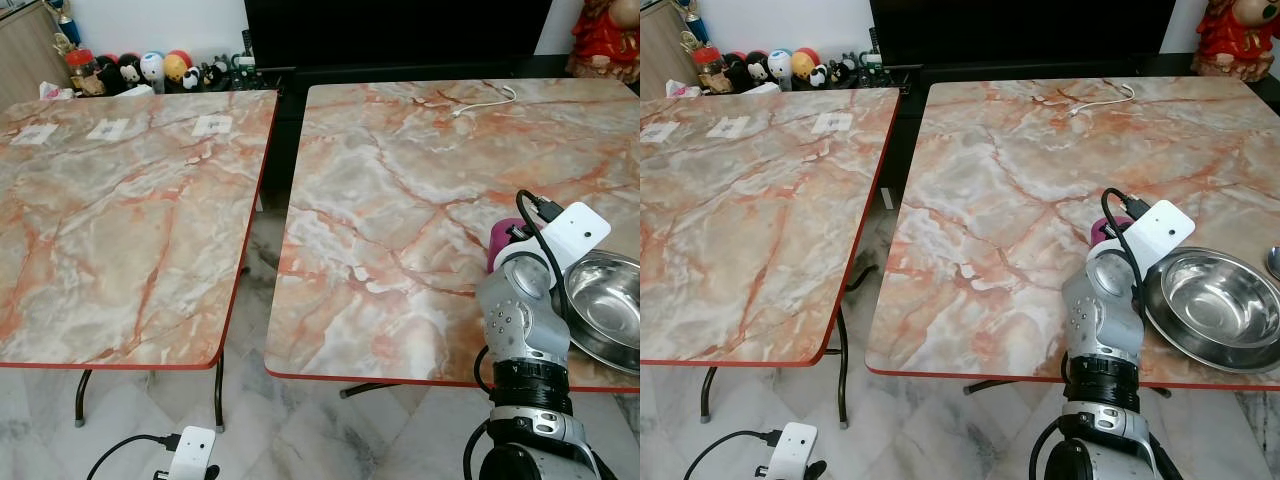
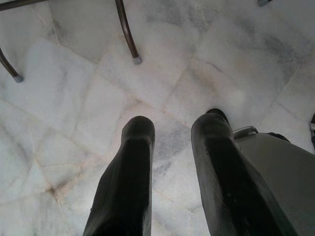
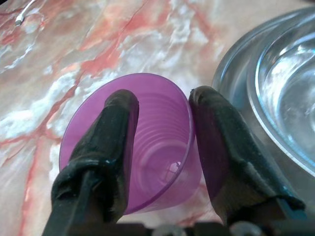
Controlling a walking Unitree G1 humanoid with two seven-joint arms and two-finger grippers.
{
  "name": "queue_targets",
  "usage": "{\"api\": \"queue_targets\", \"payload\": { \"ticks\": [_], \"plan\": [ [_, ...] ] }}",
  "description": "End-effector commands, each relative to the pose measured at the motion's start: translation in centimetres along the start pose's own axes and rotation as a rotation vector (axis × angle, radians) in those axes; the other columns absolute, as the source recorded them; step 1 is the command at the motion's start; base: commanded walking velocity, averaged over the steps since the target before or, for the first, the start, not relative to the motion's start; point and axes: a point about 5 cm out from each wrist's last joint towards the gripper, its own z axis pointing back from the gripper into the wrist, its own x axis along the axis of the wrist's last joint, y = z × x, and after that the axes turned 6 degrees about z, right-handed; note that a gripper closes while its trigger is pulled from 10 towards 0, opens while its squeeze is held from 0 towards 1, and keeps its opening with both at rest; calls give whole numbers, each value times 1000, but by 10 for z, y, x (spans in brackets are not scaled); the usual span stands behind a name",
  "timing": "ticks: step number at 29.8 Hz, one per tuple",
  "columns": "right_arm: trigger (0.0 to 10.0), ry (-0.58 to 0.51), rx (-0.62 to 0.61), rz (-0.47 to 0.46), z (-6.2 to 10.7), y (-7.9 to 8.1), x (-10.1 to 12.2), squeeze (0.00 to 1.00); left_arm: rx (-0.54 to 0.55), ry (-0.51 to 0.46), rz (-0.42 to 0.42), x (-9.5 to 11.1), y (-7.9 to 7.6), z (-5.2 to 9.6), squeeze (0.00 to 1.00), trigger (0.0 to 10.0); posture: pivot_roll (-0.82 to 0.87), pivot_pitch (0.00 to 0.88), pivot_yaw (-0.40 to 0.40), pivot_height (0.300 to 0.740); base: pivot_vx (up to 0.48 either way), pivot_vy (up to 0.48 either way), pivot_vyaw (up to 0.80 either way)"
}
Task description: Setting the table
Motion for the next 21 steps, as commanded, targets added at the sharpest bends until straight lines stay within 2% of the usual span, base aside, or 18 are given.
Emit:
{"api": "queue_targets", "payload": {
  "ticks": [1,8,15,21],
  "plan": [
    [10000,35,17,-43,1,5,-2,0,13,22,-5,-5,4,1,0,10000,-110,85,64,740,0,0,0],
    [10000,44,20,-53,1,6,-4,0,13,22,-6,-6,5,2,0,10000,-109,84,65,740,0,0,0],
    [10000,-30,16,-45,2,6,8,0,13,22,-5,-5,4,1,0,10000,-111,84,66,740,0,0,0],
    [10000,-41,17,-15,4,7,8,0,11,22,-5,-5,4,1,0,10000,-108,84,65,740,0,0,0]
  ]
}}
